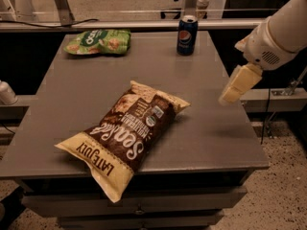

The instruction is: Knock pepsi can over

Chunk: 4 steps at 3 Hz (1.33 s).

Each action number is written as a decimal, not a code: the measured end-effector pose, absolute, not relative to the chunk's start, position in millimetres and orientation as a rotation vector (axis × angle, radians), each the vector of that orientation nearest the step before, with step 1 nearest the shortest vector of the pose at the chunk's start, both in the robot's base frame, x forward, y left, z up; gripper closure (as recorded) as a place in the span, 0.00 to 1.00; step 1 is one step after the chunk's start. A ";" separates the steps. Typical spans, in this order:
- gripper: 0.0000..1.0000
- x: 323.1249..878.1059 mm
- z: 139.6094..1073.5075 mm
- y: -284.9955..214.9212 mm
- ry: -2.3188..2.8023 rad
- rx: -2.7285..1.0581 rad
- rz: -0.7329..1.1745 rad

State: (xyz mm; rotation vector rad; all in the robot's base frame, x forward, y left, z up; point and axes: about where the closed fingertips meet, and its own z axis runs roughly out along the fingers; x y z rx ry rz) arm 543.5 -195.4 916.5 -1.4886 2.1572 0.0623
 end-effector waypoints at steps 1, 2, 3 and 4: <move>0.00 593.2 897.5 -189.3 2.114 -1.325 0.149; 0.00 641.5 896.4 -185.1 2.030 -1.162 0.238; 0.00 651.4 895.4 -183.0 2.014 -1.132 0.255; 0.00 650.7 890.2 -180.0 2.014 -1.123 0.269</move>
Offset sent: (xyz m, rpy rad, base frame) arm 0.1585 0.0081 -0.0101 0.5149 -0.2222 -0.1913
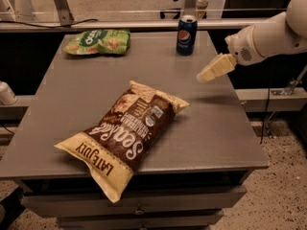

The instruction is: Knock pepsi can over

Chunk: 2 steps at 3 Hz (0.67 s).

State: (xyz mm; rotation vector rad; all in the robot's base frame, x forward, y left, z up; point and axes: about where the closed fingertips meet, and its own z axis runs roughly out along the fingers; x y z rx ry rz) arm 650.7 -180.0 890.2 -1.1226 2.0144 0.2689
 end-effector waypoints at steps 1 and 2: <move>0.00 672.6 887.5 -169.3 1.957 -1.052 0.331; 0.00 709.0 886.6 -157.3 1.882 -0.977 0.395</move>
Offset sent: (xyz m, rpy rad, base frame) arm 0.1106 0.0302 0.0039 0.3352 -0.1583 -0.0385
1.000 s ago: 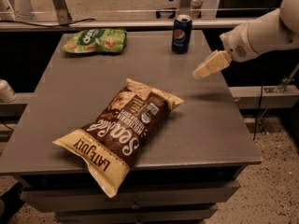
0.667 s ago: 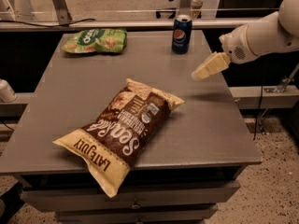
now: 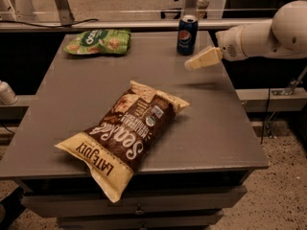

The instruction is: Knock pepsi can over

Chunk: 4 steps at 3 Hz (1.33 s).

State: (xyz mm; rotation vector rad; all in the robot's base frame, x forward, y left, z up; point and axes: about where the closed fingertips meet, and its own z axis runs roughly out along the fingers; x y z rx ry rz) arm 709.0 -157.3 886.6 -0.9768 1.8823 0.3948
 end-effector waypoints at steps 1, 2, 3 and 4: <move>0.00 744.1 890.7 -143.9 1.811 -0.908 0.461; 0.00 773.3 895.9 -134.6 1.734 -0.868 0.507; 0.00 794.2 901.0 -130.0 1.673 -0.843 0.545; 0.00 800.8 900.2 -111.8 1.626 -0.845 0.629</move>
Offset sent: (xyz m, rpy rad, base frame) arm 0.0980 0.0245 0.0202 0.2648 -0.1543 0.0121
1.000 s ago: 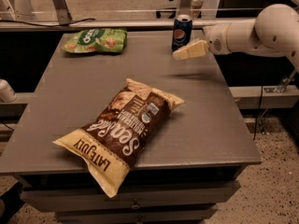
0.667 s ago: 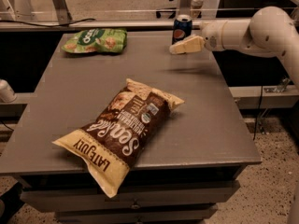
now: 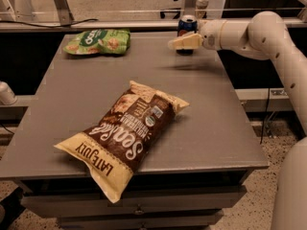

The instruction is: Knock pepsi can over

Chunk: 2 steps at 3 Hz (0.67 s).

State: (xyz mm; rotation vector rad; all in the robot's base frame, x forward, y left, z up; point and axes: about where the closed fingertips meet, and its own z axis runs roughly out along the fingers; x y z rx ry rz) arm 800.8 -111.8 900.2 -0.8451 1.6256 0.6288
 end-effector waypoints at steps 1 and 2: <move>0.00 788.3 905.6 -88.8 1.589 -0.861 0.752; 0.00 761.1 921.0 -64.4 1.540 -0.897 0.886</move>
Offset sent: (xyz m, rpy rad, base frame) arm -0.0785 0.0697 0.0440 0.2163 0.0790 0.3218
